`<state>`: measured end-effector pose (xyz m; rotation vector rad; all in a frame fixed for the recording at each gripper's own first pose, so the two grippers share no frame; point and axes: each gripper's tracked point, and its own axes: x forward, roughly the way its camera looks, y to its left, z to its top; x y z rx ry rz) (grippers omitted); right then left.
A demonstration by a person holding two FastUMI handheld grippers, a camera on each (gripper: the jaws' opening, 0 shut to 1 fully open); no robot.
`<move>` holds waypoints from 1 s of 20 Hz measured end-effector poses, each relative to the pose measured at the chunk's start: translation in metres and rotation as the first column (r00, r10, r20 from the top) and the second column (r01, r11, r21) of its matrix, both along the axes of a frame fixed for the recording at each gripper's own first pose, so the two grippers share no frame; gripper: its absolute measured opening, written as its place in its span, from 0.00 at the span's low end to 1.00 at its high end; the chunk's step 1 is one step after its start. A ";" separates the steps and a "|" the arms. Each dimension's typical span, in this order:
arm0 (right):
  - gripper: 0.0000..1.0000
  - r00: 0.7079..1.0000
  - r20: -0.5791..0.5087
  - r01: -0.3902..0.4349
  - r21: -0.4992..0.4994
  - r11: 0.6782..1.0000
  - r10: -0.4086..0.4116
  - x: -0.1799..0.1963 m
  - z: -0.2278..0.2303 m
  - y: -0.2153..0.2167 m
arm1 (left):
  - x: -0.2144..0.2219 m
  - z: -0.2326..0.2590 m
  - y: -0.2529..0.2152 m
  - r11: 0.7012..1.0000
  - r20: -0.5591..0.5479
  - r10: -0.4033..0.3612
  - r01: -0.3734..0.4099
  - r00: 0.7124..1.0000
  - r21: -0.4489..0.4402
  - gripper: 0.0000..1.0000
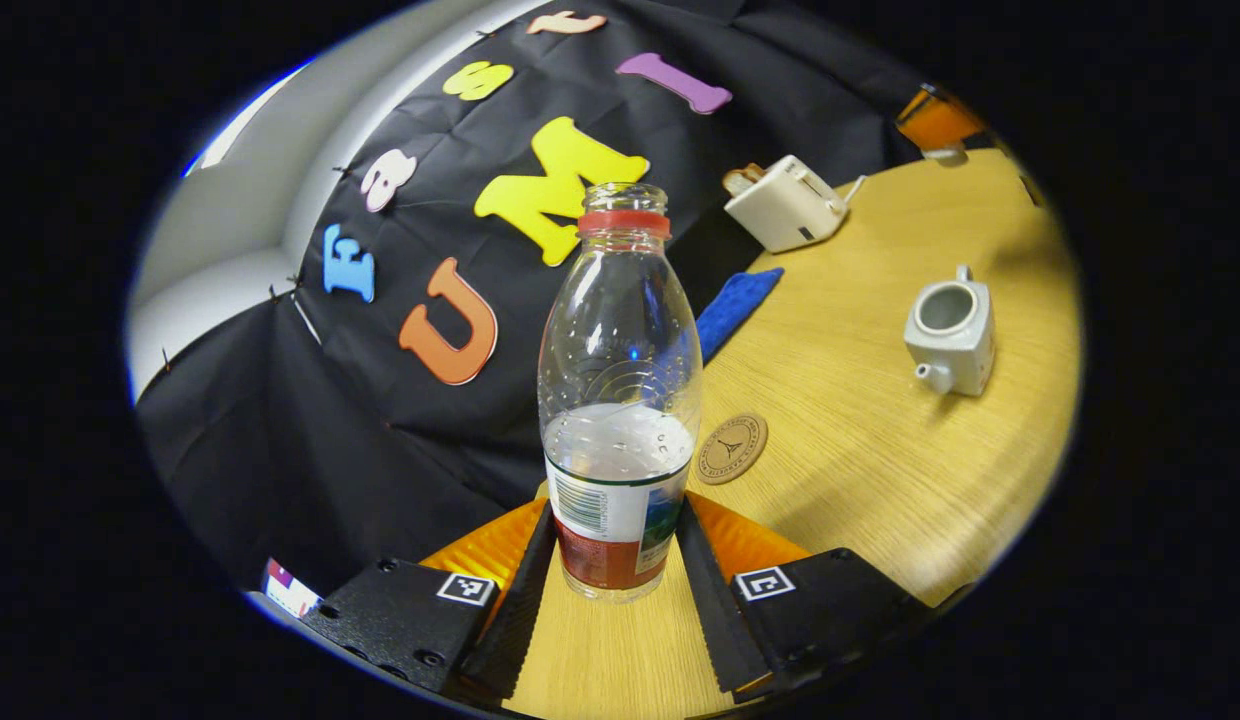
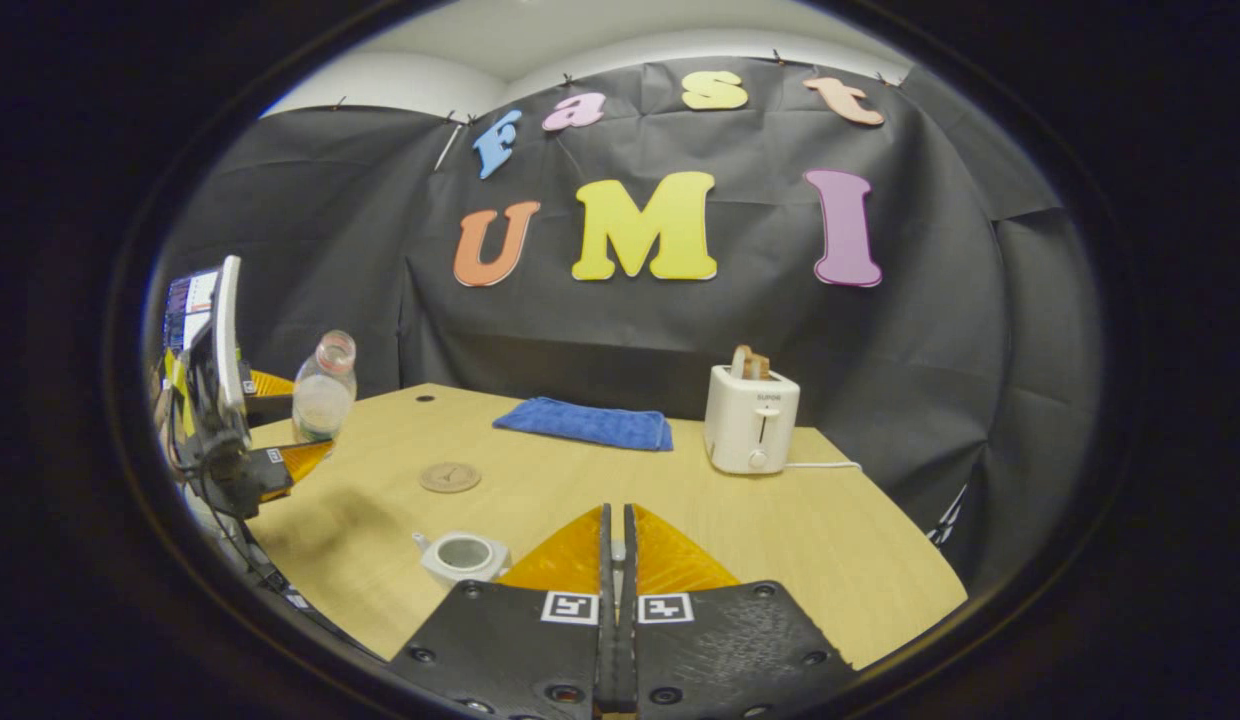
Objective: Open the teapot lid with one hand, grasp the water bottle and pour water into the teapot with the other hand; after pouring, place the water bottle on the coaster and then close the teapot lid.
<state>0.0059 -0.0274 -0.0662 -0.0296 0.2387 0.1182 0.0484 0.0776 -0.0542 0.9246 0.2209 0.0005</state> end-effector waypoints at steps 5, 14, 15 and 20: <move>0.00 1.000 -0.005 0.003 0.012 1.000 -0.003 -0.005 -0.002 -0.007 | -0.003 0.001 -0.006 0.960 -0.022 -0.026 0.031 0.999 0.279 0.72; 0.00 1.000 -0.017 0.015 0.025 1.000 -0.015 -0.013 -0.008 -0.018 | 0.003 -0.006 -0.025 0.842 -0.093 -0.086 0.122 0.992 0.526 0.72; 0.00 1.000 -0.018 0.017 0.027 0.999 -0.016 -0.013 -0.009 -0.019 | 0.002 -0.005 -0.026 0.830 -0.092 -0.088 0.124 0.992 0.544 0.72; 0.00 1.000 -0.012 0.021 0.031 0.999 -0.021 -0.017 -0.008 -0.022 | 0.009 0.005 -0.035 0.761 -0.092 -0.110 0.143 0.990 0.632 0.72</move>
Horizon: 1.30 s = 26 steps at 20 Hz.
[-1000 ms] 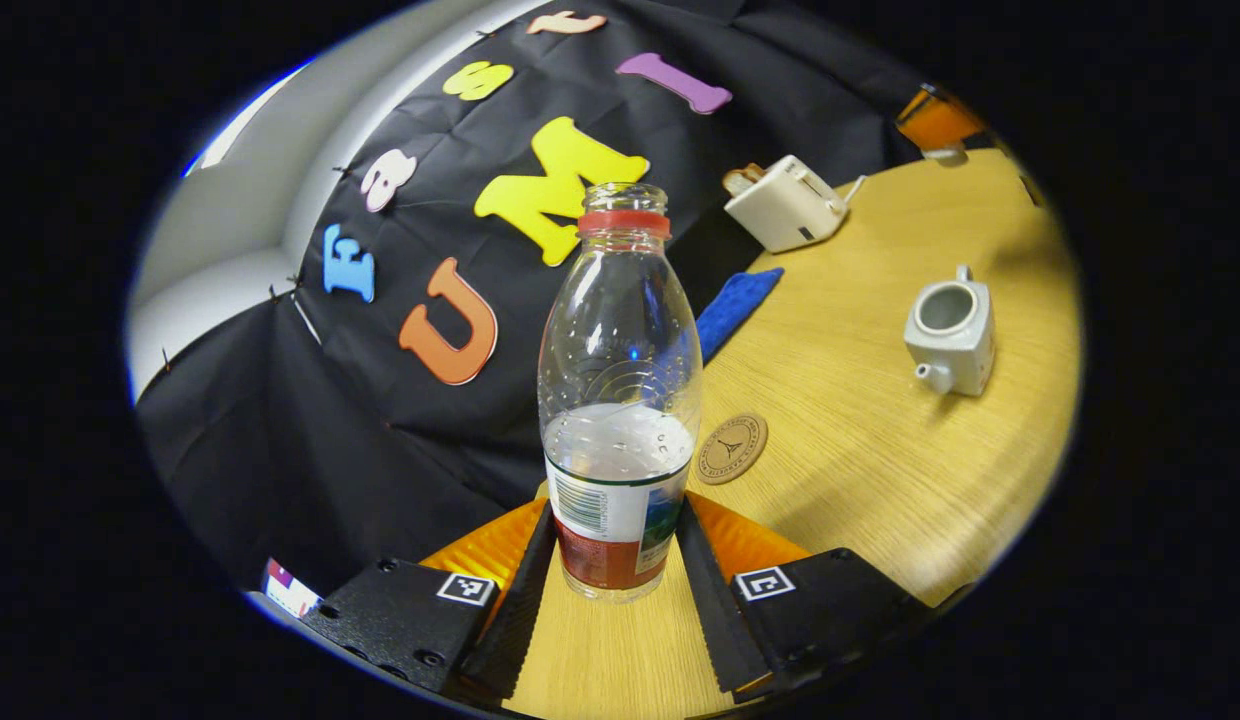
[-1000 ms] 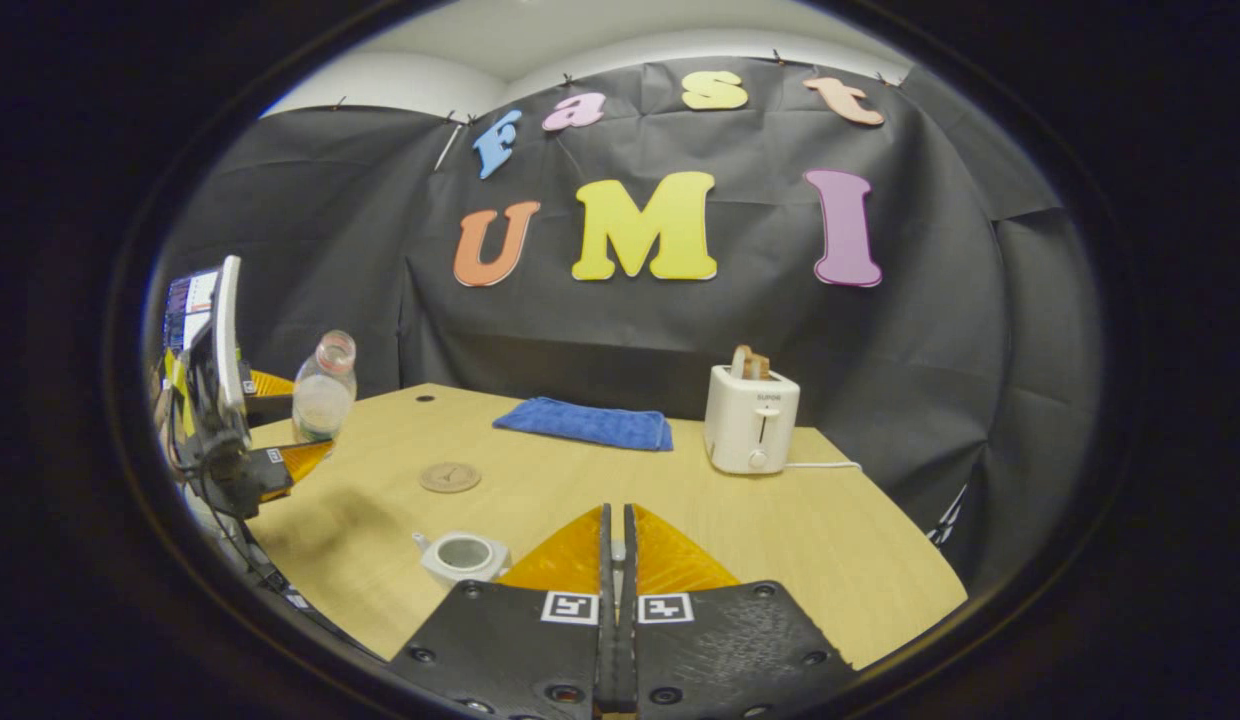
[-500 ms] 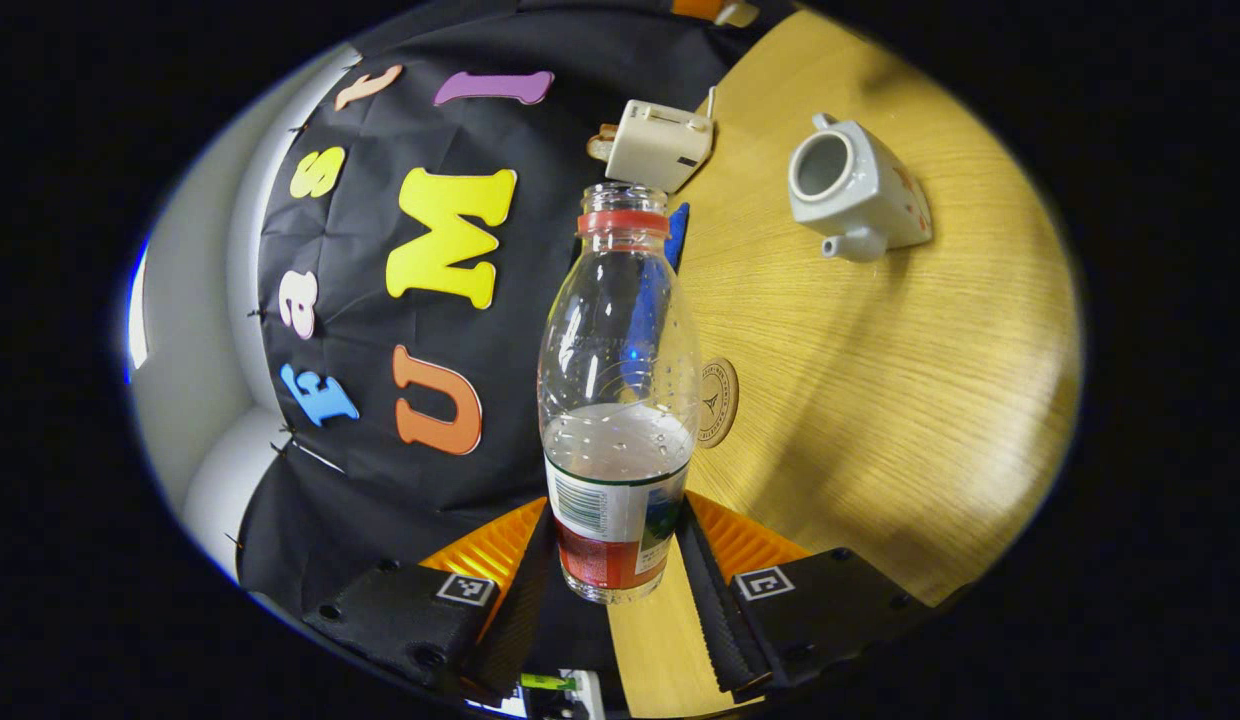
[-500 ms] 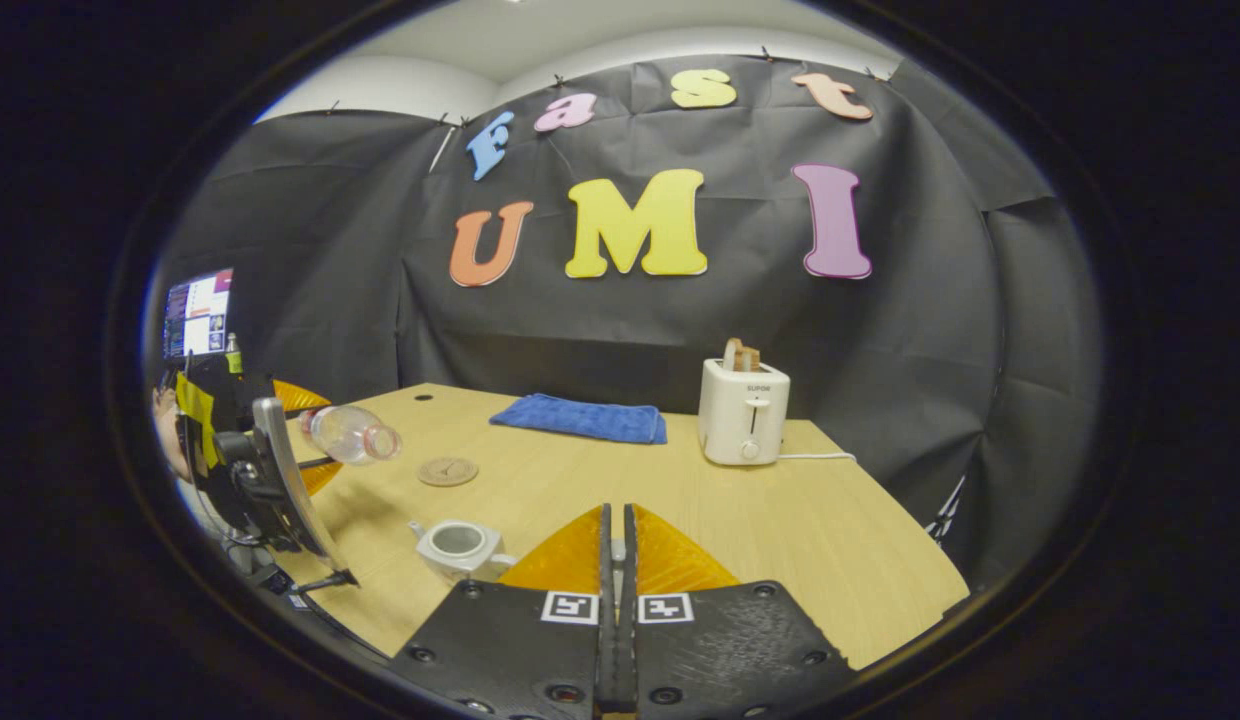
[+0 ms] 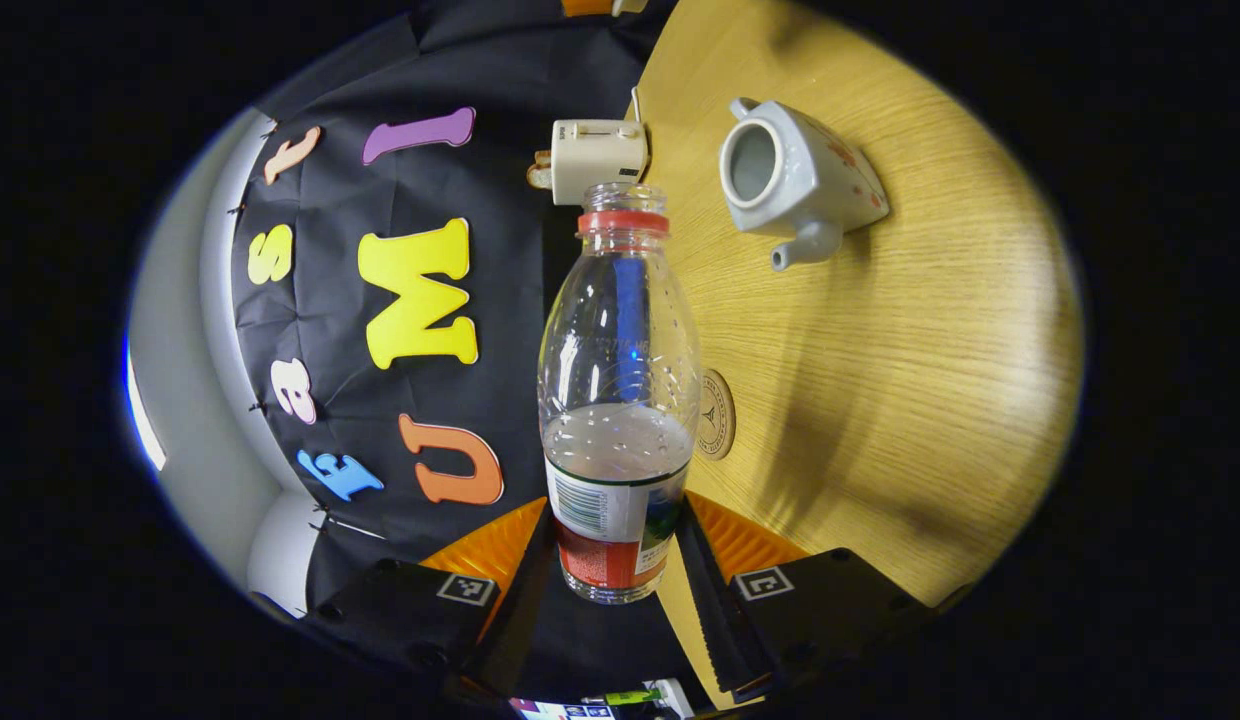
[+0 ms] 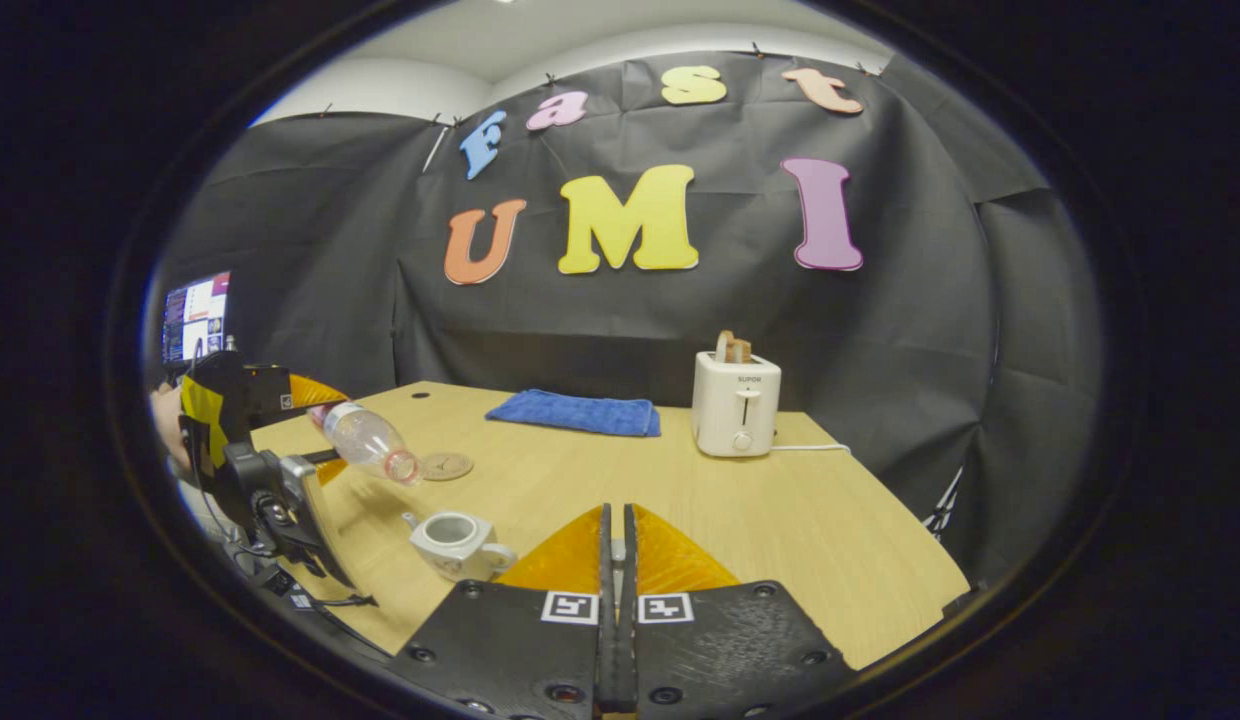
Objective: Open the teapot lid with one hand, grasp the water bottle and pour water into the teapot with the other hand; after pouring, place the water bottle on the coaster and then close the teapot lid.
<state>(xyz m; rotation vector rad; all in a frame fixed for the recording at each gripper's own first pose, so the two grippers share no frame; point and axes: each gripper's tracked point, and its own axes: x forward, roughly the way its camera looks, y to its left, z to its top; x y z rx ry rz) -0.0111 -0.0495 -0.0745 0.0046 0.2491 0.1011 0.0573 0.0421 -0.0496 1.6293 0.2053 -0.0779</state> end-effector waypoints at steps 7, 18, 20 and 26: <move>0.00 1.000 0.000 0.009 0.010 1.000 -0.009 -0.003 -0.002 -0.006 | 0.007 -0.004 -0.010 0.992 -0.012 -0.035 0.036 0.999 0.121 0.71; 0.00 1.000 -0.009 0.015 0.028 0.999 -0.015 -0.004 -0.009 -0.016 | 0.010 0.008 -0.020 0.971 0.012 -0.051 0.046 0.999 0.234 0.71; 0.00 1.000 -0.012 0.016 0.033 0.999 -0.016 -0.004 -0.010 -0.017 | 0.011 0.010 -0.020 0.968 0.010 -0.048 0.044 0.999 0.249 0.72; 0.00 1.000 -0.010 0.014 0.044 0.999 -0.014 -0.005 -0.011 -0.018 | 0.009 0.012 -0.023 0.956 0.015 -0.050 0.043 0.999 0.290 0.72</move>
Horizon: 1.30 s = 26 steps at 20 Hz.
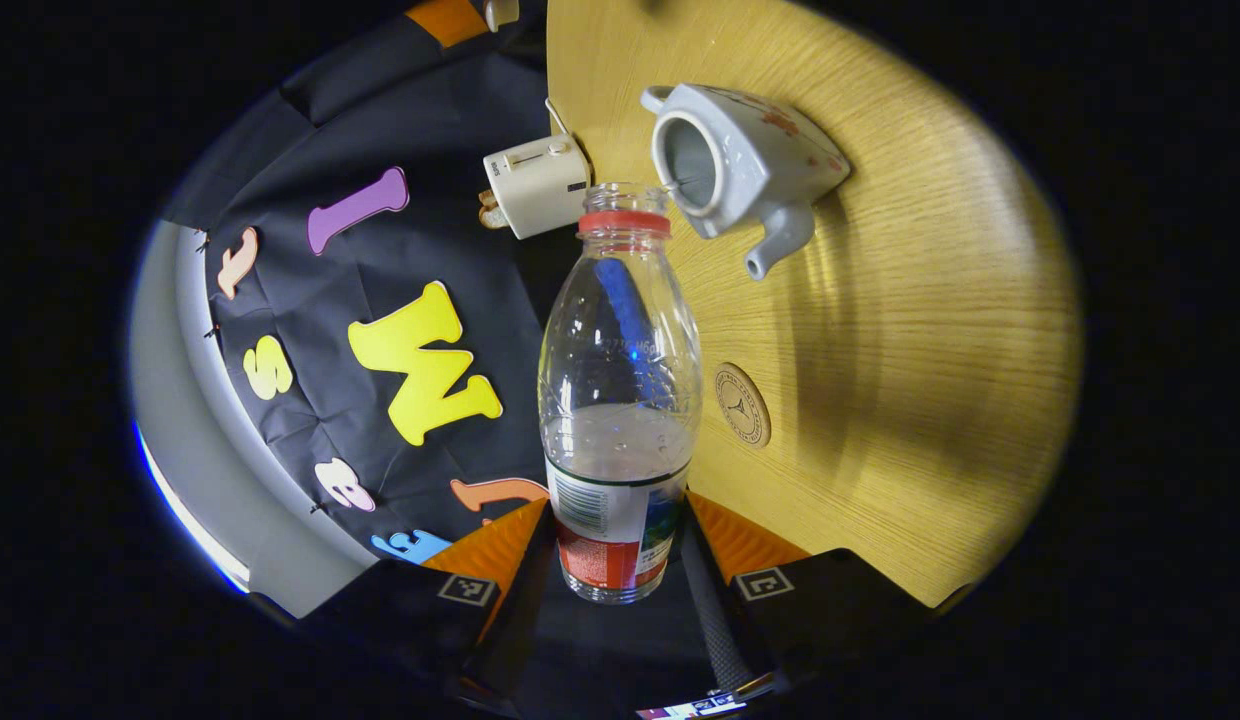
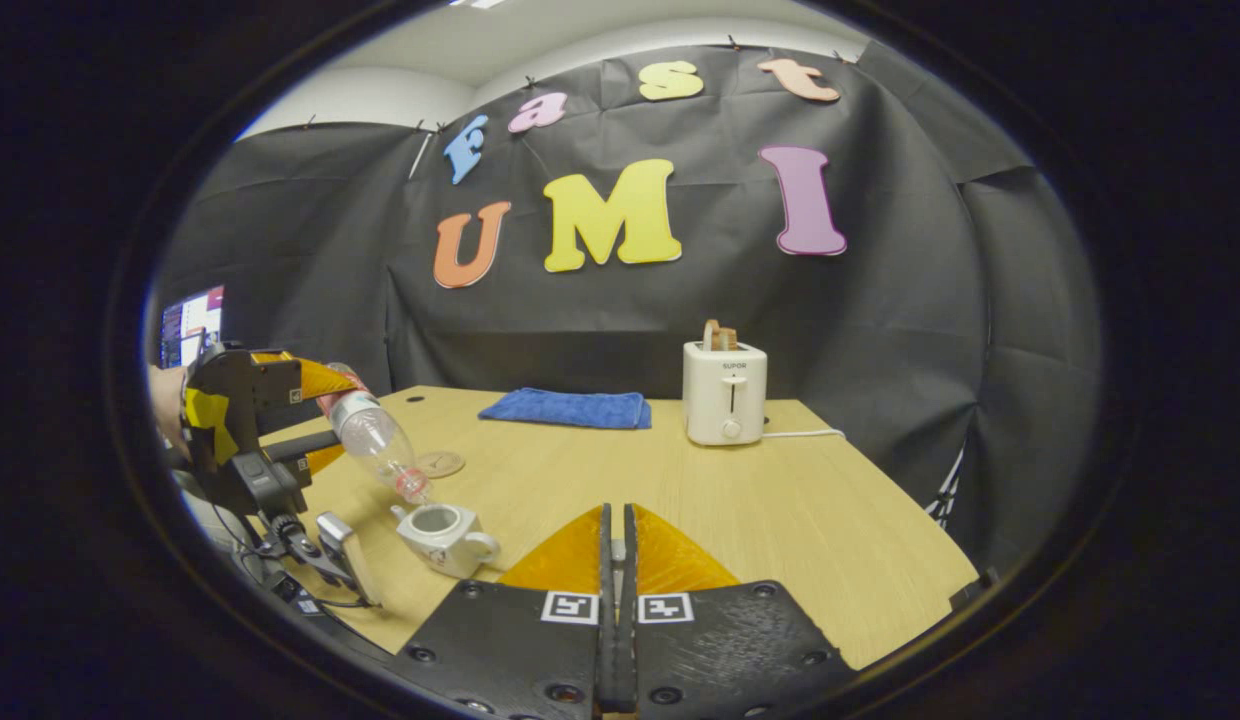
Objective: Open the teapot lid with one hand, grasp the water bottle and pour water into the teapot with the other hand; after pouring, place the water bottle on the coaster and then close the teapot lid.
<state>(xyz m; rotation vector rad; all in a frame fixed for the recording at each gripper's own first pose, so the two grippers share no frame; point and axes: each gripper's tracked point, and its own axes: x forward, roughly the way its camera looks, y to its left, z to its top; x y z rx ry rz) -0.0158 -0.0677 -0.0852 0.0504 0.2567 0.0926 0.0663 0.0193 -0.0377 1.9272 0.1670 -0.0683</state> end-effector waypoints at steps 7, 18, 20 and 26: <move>0.00 1.000 -0.001 -0.005 0.012 1.000 0.005 -0.002 -0.003 0.000 | 0.004 0.010 -0.008 0.999 0.008 -0.006 0.005 1.000 0.042 0.71; 0.00 1.000 0.005 -0.013 0.013 1.000 0.013 -0.004 -0.002 0.001 | 0.002 0.013 -0.008 0.997 0.009 0.004 -0.005 1.000 0.077 0.71; 0.00 1.000 0.005 -0.013 0.016 1.000 0.013 -0.005 -0.002 0.001 | 0.002 0.013 -0.008 0.996 0.008 0.008 -0.008 1.000 0.083 0.72; 0.00 1.000 0.003 -0.014 0.024 1.000 0.014 -0.005 -0.004 -0.001 | 0.000 0.014 -0.013 0.994 0.010 0.014 -0.015 1.000 0.105 0.71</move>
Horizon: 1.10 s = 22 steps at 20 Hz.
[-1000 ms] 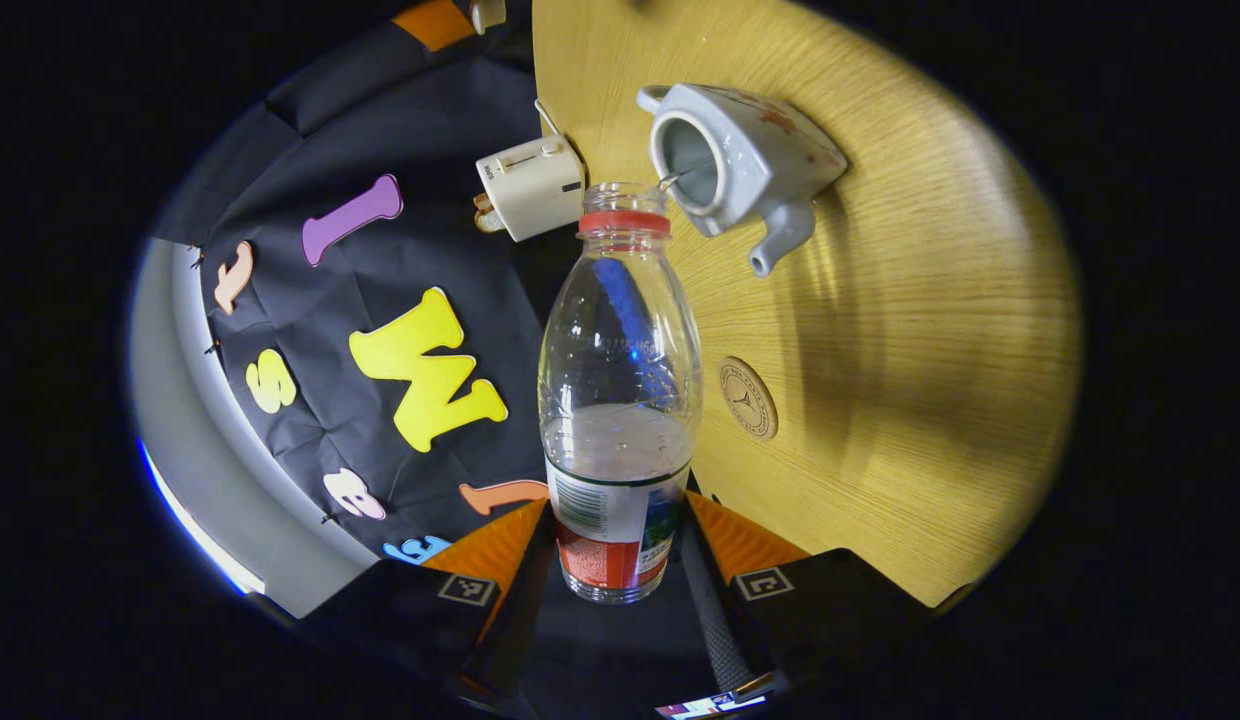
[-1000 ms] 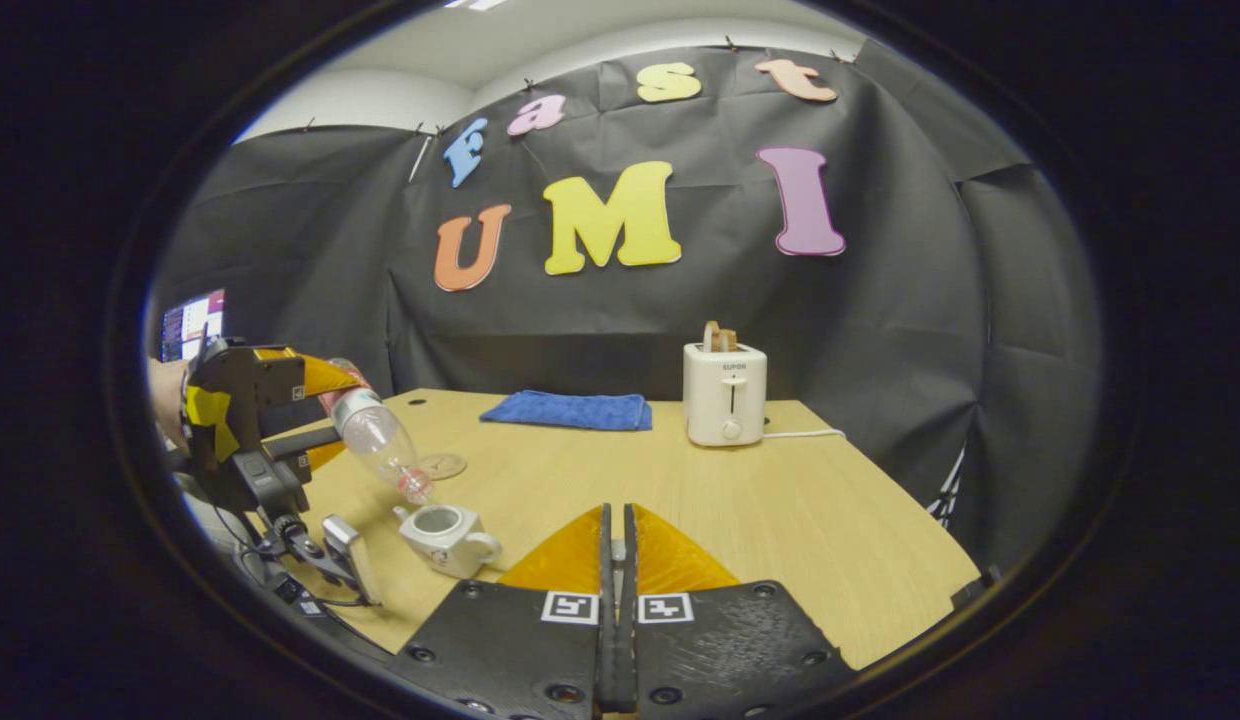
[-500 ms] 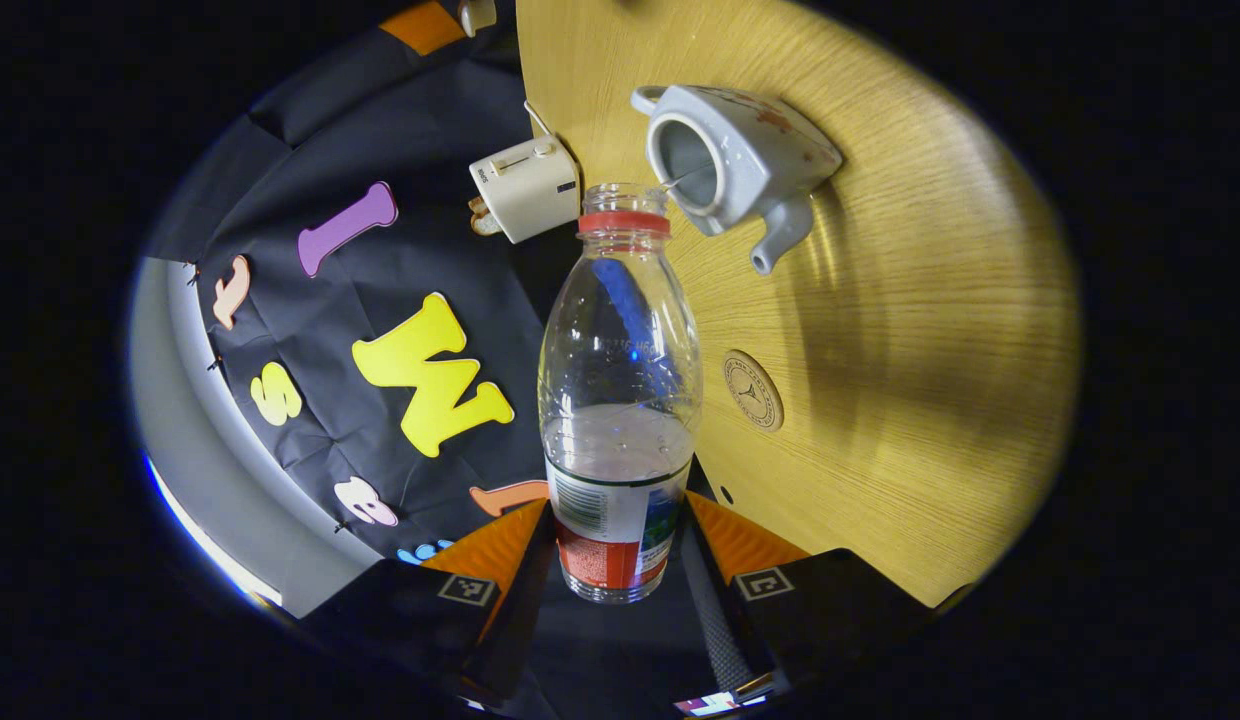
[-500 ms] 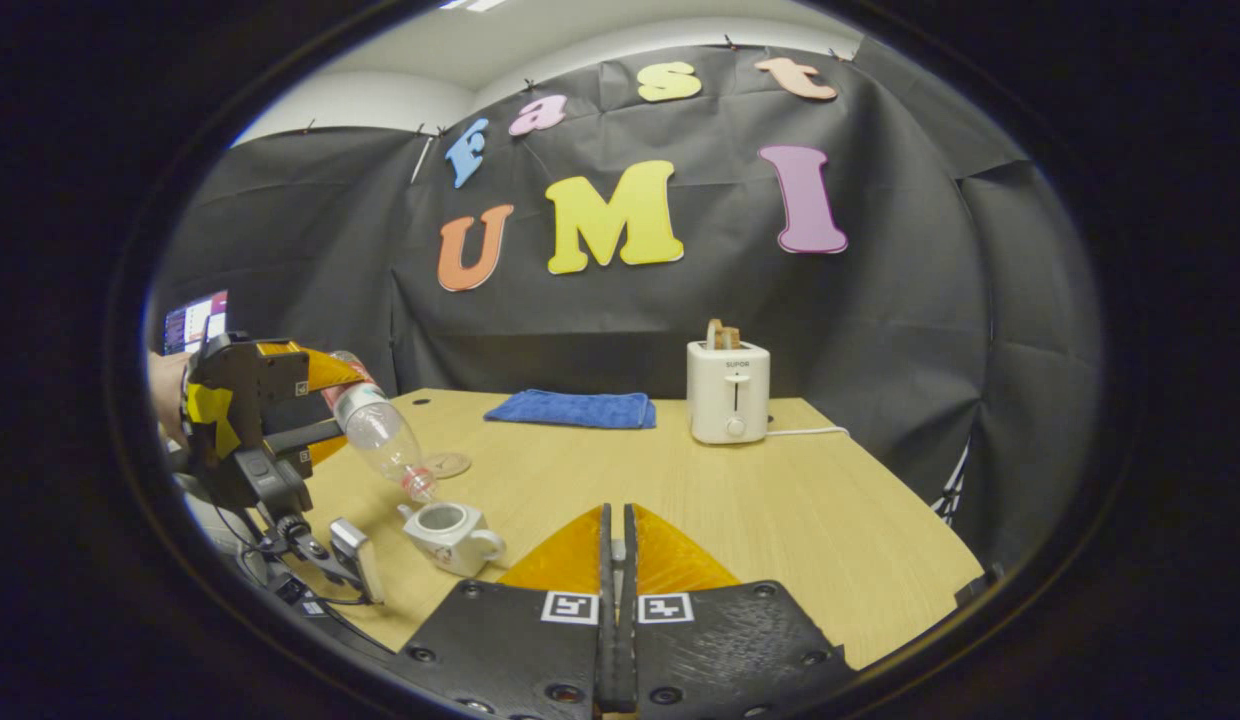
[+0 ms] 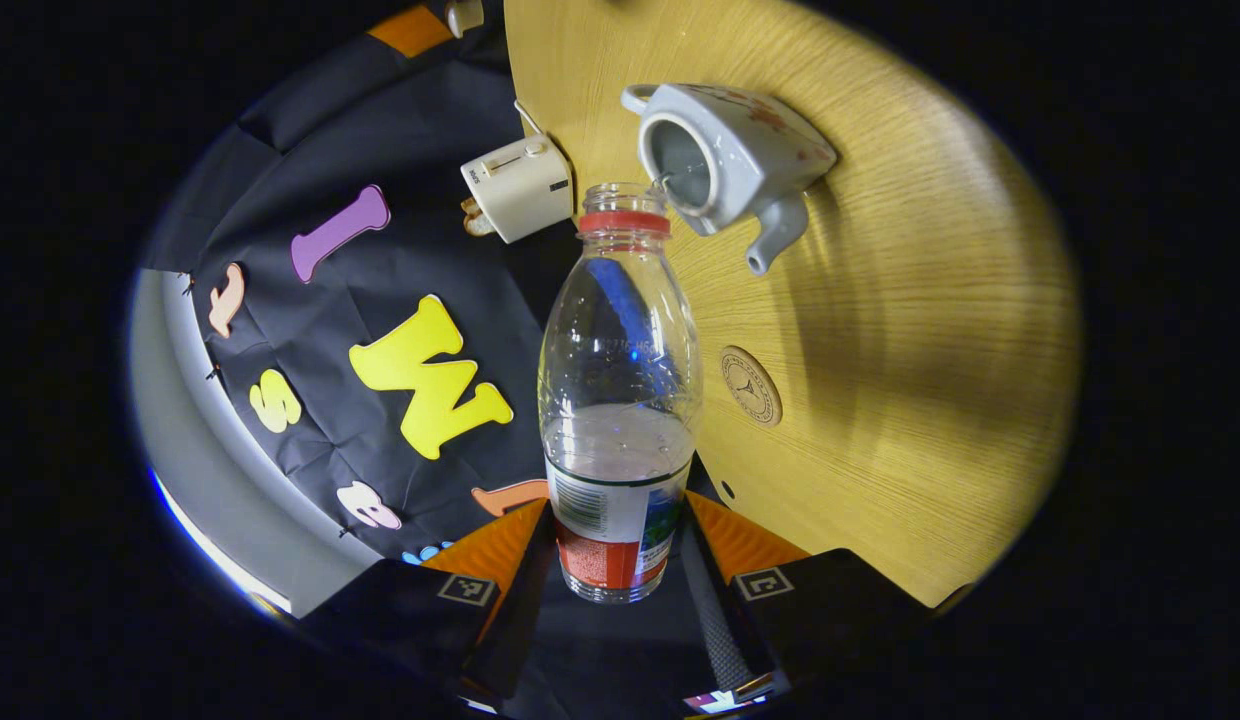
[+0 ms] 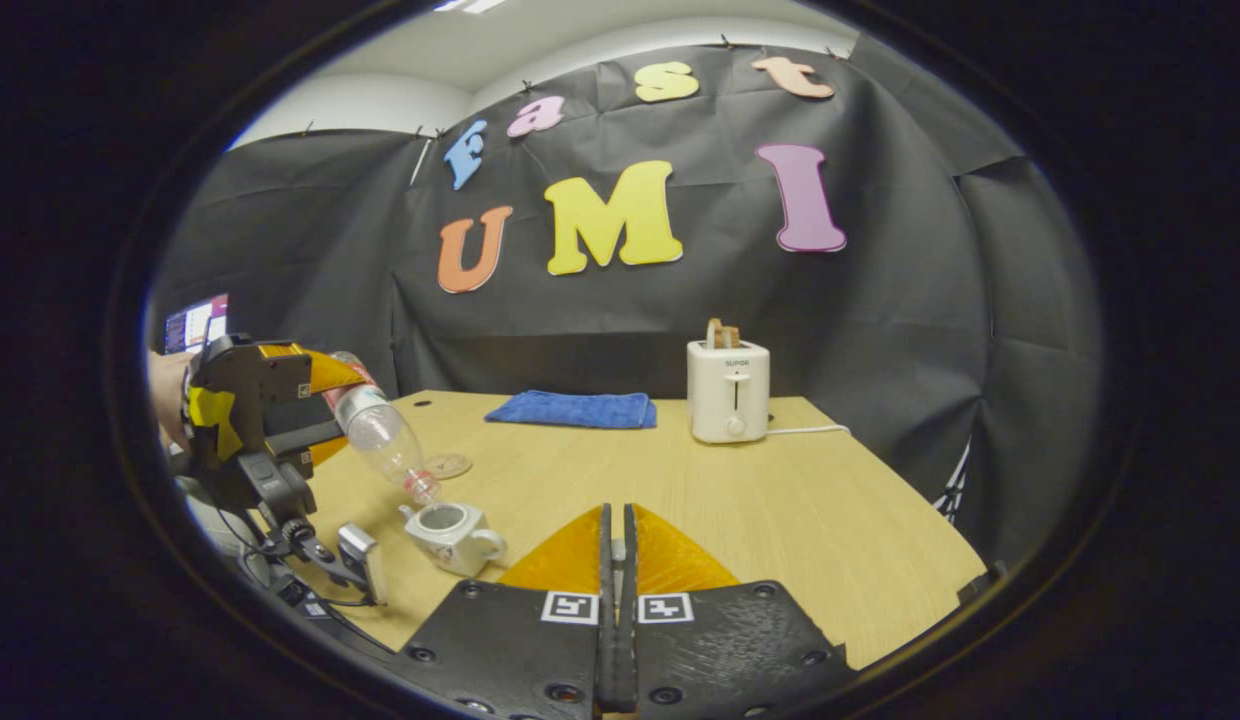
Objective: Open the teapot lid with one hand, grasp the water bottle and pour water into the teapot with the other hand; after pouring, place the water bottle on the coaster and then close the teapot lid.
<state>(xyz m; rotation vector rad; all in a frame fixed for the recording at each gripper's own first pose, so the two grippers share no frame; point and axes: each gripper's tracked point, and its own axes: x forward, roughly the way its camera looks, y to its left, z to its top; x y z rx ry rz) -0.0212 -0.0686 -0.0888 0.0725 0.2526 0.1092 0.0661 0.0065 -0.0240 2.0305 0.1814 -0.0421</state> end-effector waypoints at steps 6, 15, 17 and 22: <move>0.00 1.000 -0.001 -0.006 0.004 1.000 0.006 0.000 -0.001 0.000 | 0.000 0.003 -0.006 0.999 0.009 -0.010 0.010 1.000 0.033 0.71; 0.00 1.000 -0.001 -0.005 0.013 1.000 0.005 -0.003 0.001 0.001 | 0.001 -0.001 0.000 1.000 -0.012 0.018 -0.019 1.000 -0.018 0.71; 0.00 1.000 -0.005 0.000 0.016 1.000 0.000 -0.003 0.000 0.000 | -0.001 -0.004 0.001 0.999 -0.009 0.022 -0.022 1.000 -0.048 0.71; 0.00 1.000 0.006 0.012 0.007 1.000 -0.013 -0.002 0.008 0.000 | 0.004 -0.006 0.006 0.987 -0.009 0.003 -0.004 1.000 -0.162 0.71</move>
